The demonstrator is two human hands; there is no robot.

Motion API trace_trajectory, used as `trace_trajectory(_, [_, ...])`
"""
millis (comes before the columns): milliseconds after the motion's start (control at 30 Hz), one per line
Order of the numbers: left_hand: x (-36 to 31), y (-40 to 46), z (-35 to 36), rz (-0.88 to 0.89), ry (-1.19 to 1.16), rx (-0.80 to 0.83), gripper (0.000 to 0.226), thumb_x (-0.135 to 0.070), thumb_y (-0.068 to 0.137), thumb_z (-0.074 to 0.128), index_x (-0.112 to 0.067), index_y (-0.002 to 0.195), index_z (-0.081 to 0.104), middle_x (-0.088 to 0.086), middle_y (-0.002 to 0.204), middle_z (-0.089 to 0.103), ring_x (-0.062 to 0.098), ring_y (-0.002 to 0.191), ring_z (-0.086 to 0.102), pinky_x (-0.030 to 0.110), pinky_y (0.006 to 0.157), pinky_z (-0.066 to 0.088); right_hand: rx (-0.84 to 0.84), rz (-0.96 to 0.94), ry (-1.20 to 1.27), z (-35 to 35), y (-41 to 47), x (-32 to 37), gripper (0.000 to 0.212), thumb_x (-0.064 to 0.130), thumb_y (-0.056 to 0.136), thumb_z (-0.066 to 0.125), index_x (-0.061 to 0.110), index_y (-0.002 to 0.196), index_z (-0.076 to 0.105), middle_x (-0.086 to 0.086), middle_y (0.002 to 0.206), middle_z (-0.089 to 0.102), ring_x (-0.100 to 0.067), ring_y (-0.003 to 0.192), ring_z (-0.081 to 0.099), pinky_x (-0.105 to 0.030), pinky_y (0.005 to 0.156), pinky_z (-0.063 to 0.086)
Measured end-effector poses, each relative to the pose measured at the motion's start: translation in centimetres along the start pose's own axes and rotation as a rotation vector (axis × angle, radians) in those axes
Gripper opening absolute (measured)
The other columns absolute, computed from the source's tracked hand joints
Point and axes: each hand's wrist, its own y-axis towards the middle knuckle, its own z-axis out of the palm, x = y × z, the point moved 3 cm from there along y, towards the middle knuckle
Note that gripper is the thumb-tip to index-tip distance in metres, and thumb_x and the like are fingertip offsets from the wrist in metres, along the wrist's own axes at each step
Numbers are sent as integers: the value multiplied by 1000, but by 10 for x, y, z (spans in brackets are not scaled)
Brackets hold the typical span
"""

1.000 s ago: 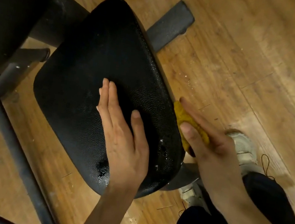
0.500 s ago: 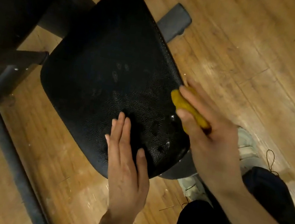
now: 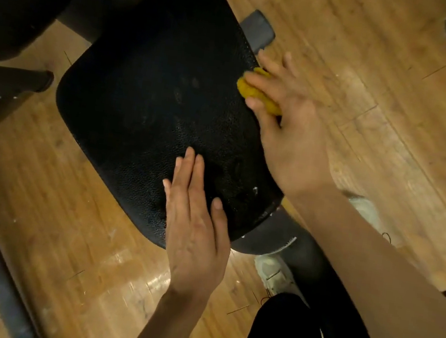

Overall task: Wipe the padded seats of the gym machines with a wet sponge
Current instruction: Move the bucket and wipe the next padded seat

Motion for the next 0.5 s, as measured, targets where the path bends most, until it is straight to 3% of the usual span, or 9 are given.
trace_trajectory(67, [0, 0, 0, 5, -4, 0, 50, -15, 103, 32, -3, 152, 26, 3, 161, 21, 17, 152, 12, 35, 124, 5, -19, -29, -98, 5, -20, 3, 38, 4, 92, 60, 10, 129, 60, -6, 147, 46, -25, 146, 26, -52, 118, 22])
trace_trajectory(167, [0, 1, 1, 7, -11, 3, 50, -13, 103, 34, -2, 151, 27, 4, 161, 23, 18, 152, 13, 37, 124, 6, 142, -186, -250, 5, -93, 9, 49, -1, 87, 65, 12, 134, 56, -3, 151, 41, -22, 148, 21, -50, 121, 15])
trace_trajectory(267, [-1, 0, 1, -1, 1, -3, 50, -13, 102, 33, -1, 151, 27, 5, 161, 23, 19, 152, 13, 38, 124, 6, 230, -290, -265, 0, -79, 3, 45, 1, 87, 67, 13, 130, 60, -2, 149, 45, -21, 147, 23, -47, 122, 14])
trace_trajectory(400, [-2, 1, 3, -20, 27, -7, 51, -15, 102, 30, 0, 150, 28, 6, 161, 23, 20, 152, 14, 36, 124, 5, 78, -133, -160, 5, -16, 5, 33, 4, 93, 60, 9, 126, 62, -6, 146, 49, -27, 146, 26, -53, 120, 18])
trace_trajectory(500, [-3, 1, 3, -34, 29, 11, 51, -15, 102, 28, 0, 150, 27, 6, 161, 22, 21, 152, 13, 37, 124, 4, 89, -89, -119, 6, -67, 0, 38, 3, 95, 56, 8, 132, 58, -5, 150, 42, -25, 148, 21, -51, 121, 13])
